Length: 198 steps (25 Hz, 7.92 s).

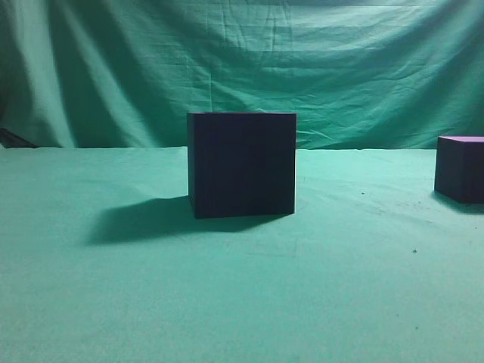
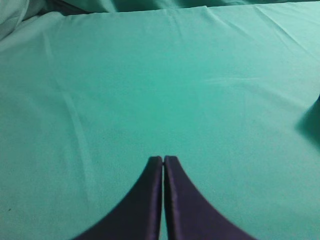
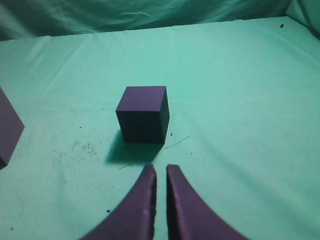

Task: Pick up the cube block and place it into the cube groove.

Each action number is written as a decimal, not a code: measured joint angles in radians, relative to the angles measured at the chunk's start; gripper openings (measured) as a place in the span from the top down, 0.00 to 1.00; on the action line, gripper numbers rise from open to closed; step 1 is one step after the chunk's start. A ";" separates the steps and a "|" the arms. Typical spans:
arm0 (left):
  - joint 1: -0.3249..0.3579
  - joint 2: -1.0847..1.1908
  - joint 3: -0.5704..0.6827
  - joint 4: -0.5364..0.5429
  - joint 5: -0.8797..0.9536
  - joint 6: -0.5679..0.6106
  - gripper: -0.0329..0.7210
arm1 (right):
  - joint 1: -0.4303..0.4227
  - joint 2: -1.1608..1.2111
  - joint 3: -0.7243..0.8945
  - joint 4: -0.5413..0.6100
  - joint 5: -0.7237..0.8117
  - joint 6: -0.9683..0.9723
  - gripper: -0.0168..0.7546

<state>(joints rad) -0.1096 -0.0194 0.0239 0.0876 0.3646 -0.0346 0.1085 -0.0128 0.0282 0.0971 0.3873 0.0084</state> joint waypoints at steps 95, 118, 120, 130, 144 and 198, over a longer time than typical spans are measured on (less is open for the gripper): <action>0.000 0.000 0.000 0.000 0.000 0.000 0.96 | 0.177 1.788 -1.173 -0.249 0.407 0.288 0.30; 0.000 0.000 0.000 0.000 0.000 0.000 0.96 | 0.585 1.748 -1.572 -0.208 0.686 0.356 0.42; 0.000 0.000 0.000 0.000 0.000 0.000 0.96 | 0.632 1.772 -1.572 -0.208 0.663 0.367 0.42; 0.000 0.000 0.000 0.000 0.000 0.000 0.96 | 0.666 1.839 -1.572 -0.192 0.599 0.410 0.42; 0.000 0.000 0.000 0.000 0.000 0.000 0.96 | 0.666 1.856 -1.583 -0.213 0.668 0.445 0.42; 0.000 0.000 0.000 0.000 0.000 0.000 0.96 | 0.666 0.980 -1.225 -0.235 0.836 0.367 0.98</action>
<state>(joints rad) -0.1096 -0.0194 0.0239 0.0876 0.3646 -0.0346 0.7742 0.9668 -1.1966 -0.1378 1.2232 0.3749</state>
